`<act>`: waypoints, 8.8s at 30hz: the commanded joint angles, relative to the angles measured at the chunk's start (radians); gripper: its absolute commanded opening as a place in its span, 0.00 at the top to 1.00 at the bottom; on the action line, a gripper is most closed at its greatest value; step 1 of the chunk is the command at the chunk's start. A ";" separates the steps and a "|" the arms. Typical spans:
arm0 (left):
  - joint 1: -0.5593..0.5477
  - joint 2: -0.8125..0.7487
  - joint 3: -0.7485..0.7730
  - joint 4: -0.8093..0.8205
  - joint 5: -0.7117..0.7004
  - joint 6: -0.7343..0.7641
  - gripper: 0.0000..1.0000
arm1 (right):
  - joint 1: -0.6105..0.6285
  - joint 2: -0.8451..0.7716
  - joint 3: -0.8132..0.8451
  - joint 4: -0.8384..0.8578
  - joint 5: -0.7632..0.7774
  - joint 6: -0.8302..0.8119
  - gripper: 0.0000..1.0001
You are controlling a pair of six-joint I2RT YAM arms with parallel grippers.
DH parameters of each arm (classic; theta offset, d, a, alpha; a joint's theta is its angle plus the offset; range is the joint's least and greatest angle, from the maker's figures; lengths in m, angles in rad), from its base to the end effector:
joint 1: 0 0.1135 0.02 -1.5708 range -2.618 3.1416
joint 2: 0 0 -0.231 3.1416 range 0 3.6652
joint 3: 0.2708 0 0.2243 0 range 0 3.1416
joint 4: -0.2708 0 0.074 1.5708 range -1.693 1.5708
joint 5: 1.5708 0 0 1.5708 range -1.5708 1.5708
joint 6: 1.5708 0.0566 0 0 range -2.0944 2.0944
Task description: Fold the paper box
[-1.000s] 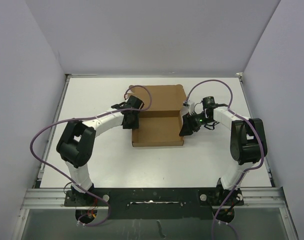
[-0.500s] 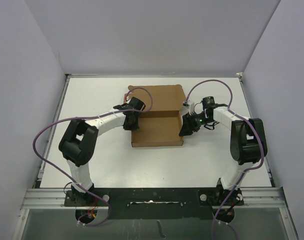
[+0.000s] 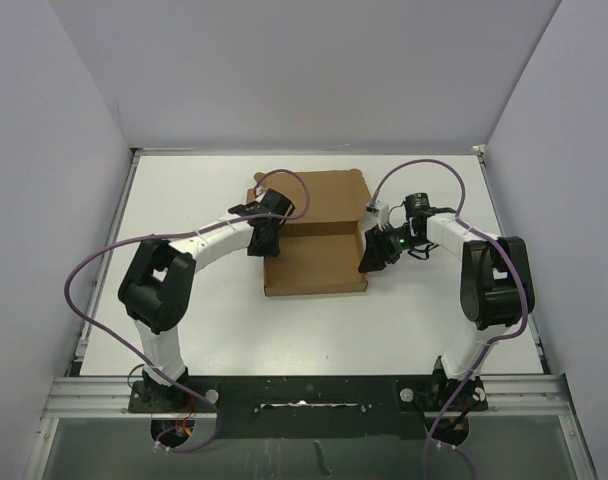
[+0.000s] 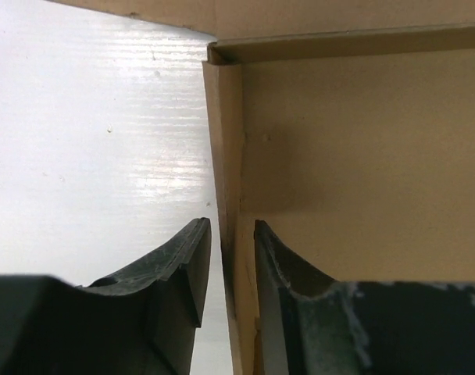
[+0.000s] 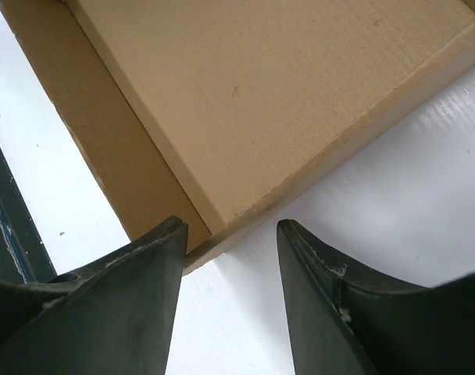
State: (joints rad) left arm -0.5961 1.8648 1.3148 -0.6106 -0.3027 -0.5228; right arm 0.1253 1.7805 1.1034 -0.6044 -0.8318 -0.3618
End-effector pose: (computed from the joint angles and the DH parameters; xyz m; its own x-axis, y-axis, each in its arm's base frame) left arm 0.3021 -0.1846 0.1554 -0.8760 0.0184 -0.4820 0.0002 0.9993 0.0377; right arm 0.2985 0.0798 0.1433 -0.7855 -0.3392 -0.5176 -0.6110 0.5580 0.5616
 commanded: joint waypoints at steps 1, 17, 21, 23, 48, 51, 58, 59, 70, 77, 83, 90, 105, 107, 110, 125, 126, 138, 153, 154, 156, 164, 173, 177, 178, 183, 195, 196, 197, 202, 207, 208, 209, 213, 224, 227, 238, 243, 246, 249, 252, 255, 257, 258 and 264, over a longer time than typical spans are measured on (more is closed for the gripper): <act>-0.002 -0.030 0.049 -0.012 -0.005 0.012 0.71 | -0.006 -0.007 0.029 0.002 -0.024 -0.012 0.49; 0.005 -0.479 -0.175 0.215 0.136 0.099 0.44 | -0.148 -0.149 0.027 -0.055 -0.148 -0.152 0.37; 0.078 -0.716 -0.409 0.496 0.293 0.104 0.07 | -0.244 -0.249 -0.006 -0.031 -0.174 -0.190 0.36; 0.147 -0.819 -0.508 0.580 0.391 0.064 0.02 | -0.297 -0.293 -0.018 -0.011 -0.190 -0.201 0.34; 0.512 -1.117 -0.633 0.238 0.576 0.240 0.02 | -0.173 0.161 0.486 -0.136 0.801 0.408 0.25; 0.534 -1.125 -0.638 0.240 0.573 0.235 0.02 | -0.173 0.206 0.513 -0.141 0.843 0.438 0.24; 0.552 -1.114 -0.639 0.245 0.578 0.234 0.02 | -0.173 0.317 0.607 -0.179 0.847 0.491 0.25; 0.554 -1.113 -0.639 0.247 0.581 0.234 0.02 | -0.174 0.330 0.623 -0.183 0.843 0.493 0.26; 0.563 -1.108 -0.644 0.255 0.583 0.238 0.02 | -0.178 0.417 0.673 -0.197 0.823 0.497 0.41; 0.570 -1.106 -0.646 0.259 0.587 0.238 0.02 | -0.173 0.403 0.621 -0.168 0.860 0.437 0.78; 0.570 -1.110 -0.649 0.272 0.598 0.239 0.02 | -0.179 0.294 0.504 -0.073 0.855 0.302 0.96; 0.570 -1.121 -0.664 0.302 0.616 0.235 0.02 | -0.249 0.066 0.397 -0.070 0.394 0.091 1.00; 0.566 -1.127 -0.697 0.335 0.655 0.158 0.02 | 0.094 -0.148 0.282 -0.068 -0.074 -0.246 0.86; 0.562 -1.132 -0.701 0.331 0.645 0.158 0.02 | 0.184 -0.097 0.318 -0.107 0.017 -0.281 0.86; 0.558 -1.138 -0.705 0.326 0.631 0.159 0.02 | 0.272 -0.011 0.364 -0.130 0.192 -0.282 0.86; 0.542 -1.084 -0.700 0.317 0.616 0.172 0.02 | 0.409 0.216 0.441 -0.131 0.519 -0.256 0.60; 0.541 -1.083 -0.701 0.318 0.619 0.170 0.02 | 0.407 0.208 0.436 -0.127 0.523 -0.256 0.53; 0.547 -1.042 -0.768 0.590 0.774 -0.126 0.09 | 0.339 -0.018 0.363 -0.087 0.355 -0.226 0.28; 0.547 -0.594 -0.504 0.687 0.828 -0.280 0.10 | 0.145 -0.406 0.207 0.159 0.136 -0.048 0.02; 0.547 -0.562 -0.476 0.666 0.821 -0.267 0.10 | 0.139 -0.381 0.238 0.108 0.097 -0.033 0.02; 0.548 -0.489 -0.418 0.624 0.800 -0.244 0.10 | 0.116 -0.331 0.289 0.023 -0.034 -0.012 0.02; 0.552 -0.178 -0.175 0.504 0.784 -0.161 0.13 | -0.061 -0.367 -0.011 0.223 -0.280 0.109 0.02; 0.550 0.149 0.118 0.410 0.831 -0.176 0.16 | -0.258 -0.326 -0.104 0.286 -0.346 0.161 0.02; 0.550 0.257 0.186 0.457 0.914 -0.224 0.21 | -0.270 -0.311 -0.115 0.291 -0.343 0.154 0.02; 0.550 0.280 0.199 0.470 0.931 -0.235 0.23 | -0.272 -0.307 -0.116 0.291 -0.342 0.150 0.02; 0.549 0.384 0.261 0.525 1.030 -0.294 0.34 | -0.287 -0.288 -0.110 0.272 -0.331 0.125 0.02; 0.552 0.506 0.345 0.584 1.081 -0.355 0.57 | -0.301 -0.258 -0.106 0.263 -0.342 0.107 0.01; 0.552 0.510 0.347 0.590 1.084 -0.358 0.60 | -0.302 -0.259 -0.106 0.262 -0.342 0.105 0.01; 0.552 0.512 0.349 0.593 1.085 -0.360 0.62 | -0.302 -0.258 -0.106 0.260 -0.340 0.102 0.01; 0.557 0.469 0.303 0.659 1.076 -0.364 0.78 | -0.302 -0.250 -0.105 0.254 -0.344 0.097 0.01; 0.561 0.360 0.150 0.823 1.079 -0.359 0.89 | -0.302 -0.223 -0.093 0.232 -0.375 0.103 0.01; 0.559 0.331 0.110 0.871 1.078 -0.361 0.91 | -0.301 -0.215 -0.086 0.221 -0.385 0.104 0.01; 0.559 0.303 0.065 0.923 1.079 -0.362 0.94 | -0.302 -0.209 -0.080 0.211 -0.393 0.104 0.01; 0.558 0.173 -0.110 1.131 1.072 -0.358 1.00 | -0.307 -0.204 -0.068 0.189 -0.404 0.106 0.01; 0.520 -0.159 -0.495 1.437 0.976 -0.161 1.00 | -0.357 -0.191 0.014 0.024 -0.438 0.015 0.01; 0.491 -0.267 -0.563 1.436 0.922 -0.076 1.00 | -0.350 -0.173 0.052 -0.021 -0.440 -0.003 0.01; 0.394 -0.510 -0.684 1.370 0.833 0.173 1.00 | -0.242 -0.092 0.258 -0.129 -0.303 -0.046 0.01; 0.394 -0.542 -0.735 1.416 0.830 0.193 1.00 | -0.162 -0.073 0.304 -0.117 -0.190 -0.037 0.00; 0.393 -0.552 -0.748 1.426 0.833 0.196 1.00 | -0.141 -0.066 0.302 -0.075 -0.156 0.004 0.02; 0.393 -0.561 -0.757 1.431 0.832 0.198 1.00 | -0.137 -0.053 0.314 -0.063 -0.155 0.018 0.08; 0.392 -0.567 -0.766 1.435 0.827 0.199 1.00 | -0.129 -0.051 0.319 -0.064 -0.180 0.038 0.20; 0.393 -0.571 -0.776 1.448 0.822 0.193 1.00 | -0.110 -0.067 0.297 -0.043 -0.196 0.070 0.32; 0.393 -0.574 -0.780 1.450 0.819 0.189 1.00 | -0.097 -0.077 0.283 -0.029 -0.196 0.092 0.43; 0.393 -0.577 -0.782 1.450 0.818 0.187 1.00 | -0.092 -0.079 0.280 -0.027 -0.196 0.101 0.50; 0.393 -0.607 -0.790 1.433 0.805 0.171 1.00 | -0.084 -0.094 0.295 -0.025 -0.186 0.119 0.95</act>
State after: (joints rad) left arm -0.2012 1.3285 0.5217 0.7570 0.5217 -0.3538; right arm 0.0349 1.7317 1.3758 -0.6609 -1.0046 -0.2668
